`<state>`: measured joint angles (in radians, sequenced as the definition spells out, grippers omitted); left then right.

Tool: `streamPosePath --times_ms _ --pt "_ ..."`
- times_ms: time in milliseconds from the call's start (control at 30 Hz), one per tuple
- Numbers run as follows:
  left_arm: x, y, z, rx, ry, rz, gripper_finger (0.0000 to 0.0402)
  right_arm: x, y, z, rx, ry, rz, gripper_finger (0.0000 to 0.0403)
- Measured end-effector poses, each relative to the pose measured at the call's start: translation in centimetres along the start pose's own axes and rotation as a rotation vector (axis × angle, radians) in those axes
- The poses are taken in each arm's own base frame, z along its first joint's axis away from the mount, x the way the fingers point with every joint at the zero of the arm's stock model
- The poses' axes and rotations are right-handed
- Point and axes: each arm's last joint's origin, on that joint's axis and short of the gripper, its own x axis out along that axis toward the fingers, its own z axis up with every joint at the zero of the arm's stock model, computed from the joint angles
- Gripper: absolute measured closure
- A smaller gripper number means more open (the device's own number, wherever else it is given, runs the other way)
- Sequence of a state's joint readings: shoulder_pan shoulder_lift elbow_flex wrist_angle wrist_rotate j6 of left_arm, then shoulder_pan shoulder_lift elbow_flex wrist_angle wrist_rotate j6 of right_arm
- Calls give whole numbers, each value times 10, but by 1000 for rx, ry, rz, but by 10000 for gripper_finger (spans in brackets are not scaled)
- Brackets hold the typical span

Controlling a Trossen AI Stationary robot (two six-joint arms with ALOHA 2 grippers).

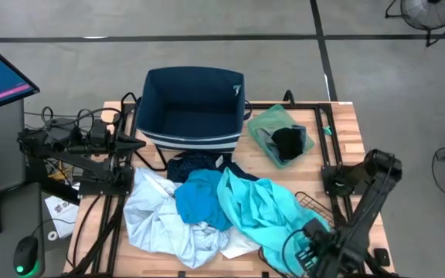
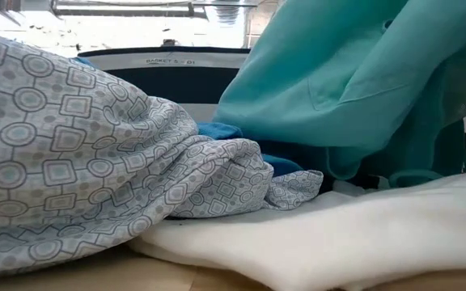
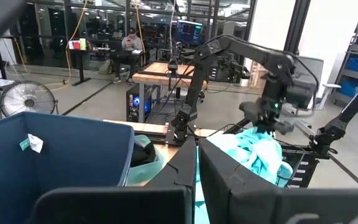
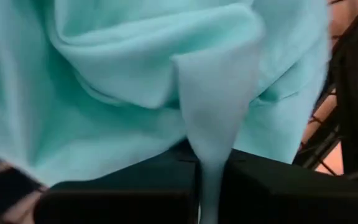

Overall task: Pick & Place Cloths
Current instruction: Put the light blue shorts into the black wire basket

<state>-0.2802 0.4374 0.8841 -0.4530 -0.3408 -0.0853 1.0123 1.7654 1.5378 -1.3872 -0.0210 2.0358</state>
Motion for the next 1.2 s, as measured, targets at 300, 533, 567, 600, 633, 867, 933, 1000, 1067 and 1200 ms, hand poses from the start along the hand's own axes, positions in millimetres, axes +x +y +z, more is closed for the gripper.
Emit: streamPosePath --times_ms 300,533,567,600,633,867,933,1000,1067,1200 --pt "0 0 0 -1 0 0 399 40 28 20 -128 80 -121 389" --pt "0 0 0 1 -1 4 398 -5 18 42 -236 106 -69 291" --pt "0 0 0 1 -1 4 395 -16 14 45 -249 109 -49 272" --pt "0 0 0 1 -1 4 391 -27 10 49 -260 113 -23 252" --pt "0 0 0 3 -1 5 386 -38 6 53 -267 117 12 231" --pt "0 1 0 28 -3 31 330 -93 -23 105 -140 -55 239 92" --pt "0 1 0 28 -3 35 314 -95 -22 124 -132 -108 248 63" --pt "0 1 0 28 -3 35 300 -91 -17 143 -161 -126 232 41" --pt "0 1 0 28 -3 35 286 -84 -7 160 -207 -134 217 23" --pt "0 1 0 25 -3 35 263 -64 15 192 -266 -120 188 5"
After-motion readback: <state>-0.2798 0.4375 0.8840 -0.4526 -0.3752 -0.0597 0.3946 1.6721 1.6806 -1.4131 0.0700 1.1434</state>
